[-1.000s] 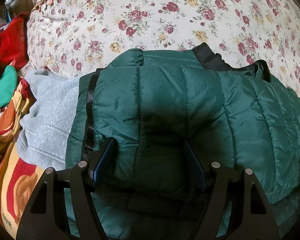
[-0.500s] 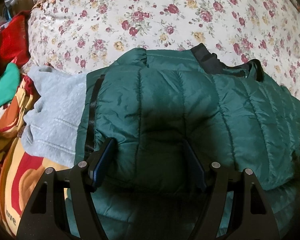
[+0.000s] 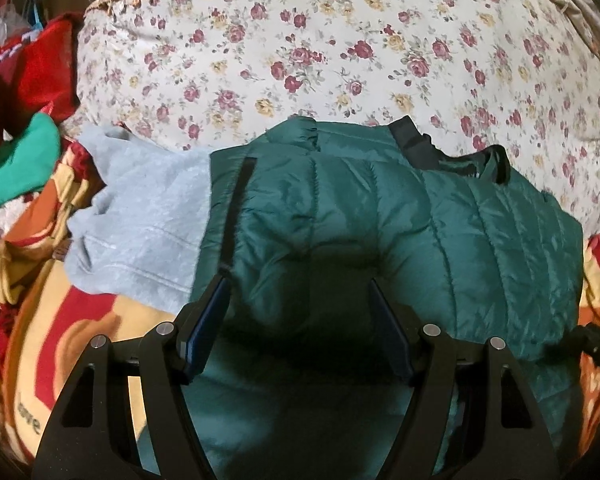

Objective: Fold large clothes

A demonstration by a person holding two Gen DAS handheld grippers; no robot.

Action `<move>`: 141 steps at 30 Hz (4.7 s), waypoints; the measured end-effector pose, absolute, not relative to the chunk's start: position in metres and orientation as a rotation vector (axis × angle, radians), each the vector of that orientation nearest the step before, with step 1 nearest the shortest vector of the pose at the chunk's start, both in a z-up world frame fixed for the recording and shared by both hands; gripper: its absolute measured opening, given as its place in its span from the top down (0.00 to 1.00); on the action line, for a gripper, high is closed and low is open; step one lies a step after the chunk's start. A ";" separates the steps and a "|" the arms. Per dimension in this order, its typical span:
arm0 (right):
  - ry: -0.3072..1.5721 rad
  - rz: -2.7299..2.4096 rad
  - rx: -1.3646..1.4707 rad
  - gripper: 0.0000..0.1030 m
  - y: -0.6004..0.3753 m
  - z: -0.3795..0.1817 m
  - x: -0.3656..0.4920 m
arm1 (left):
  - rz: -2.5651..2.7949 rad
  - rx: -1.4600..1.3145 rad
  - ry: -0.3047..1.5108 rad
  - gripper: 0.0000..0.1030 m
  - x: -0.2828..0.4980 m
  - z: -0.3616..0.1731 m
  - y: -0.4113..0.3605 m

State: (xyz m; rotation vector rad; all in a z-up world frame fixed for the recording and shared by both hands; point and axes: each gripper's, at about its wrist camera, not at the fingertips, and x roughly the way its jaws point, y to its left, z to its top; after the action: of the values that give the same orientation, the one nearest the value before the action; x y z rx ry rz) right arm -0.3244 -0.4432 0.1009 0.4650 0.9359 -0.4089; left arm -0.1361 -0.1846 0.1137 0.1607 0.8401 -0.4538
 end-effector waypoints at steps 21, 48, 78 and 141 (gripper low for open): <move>1.018 -0.416 0.488 0.22 -0.389 0.095 -0.431 | -0.456 0.222 0.859 0.31 -0.214 0.109 -0.092; 1.154 -0.415 0.514 0.18 -0.356 0.082 -0.505 | -0.507 0.248 1.047 0.31 -0.258 0.075 -0.024; 1.232 -0.184 0.705 0.17 -0.337 0.048 -0.556 | -0.564 0.123 1.292 0.20 -0.264 0.048 0.027; 0.881 -0.086 0.505 0.81 -0.346 0.143 -0.534 | -0.620 0.106 0.956 0.90 -0.273 0.145 0.012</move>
State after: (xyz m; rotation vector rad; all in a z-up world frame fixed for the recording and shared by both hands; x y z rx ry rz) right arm -0.5335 -0.3461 0.1427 0.5052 0.8812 -0.0864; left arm -0.2734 0.0123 0.1455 0.1058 0.9563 -0.6202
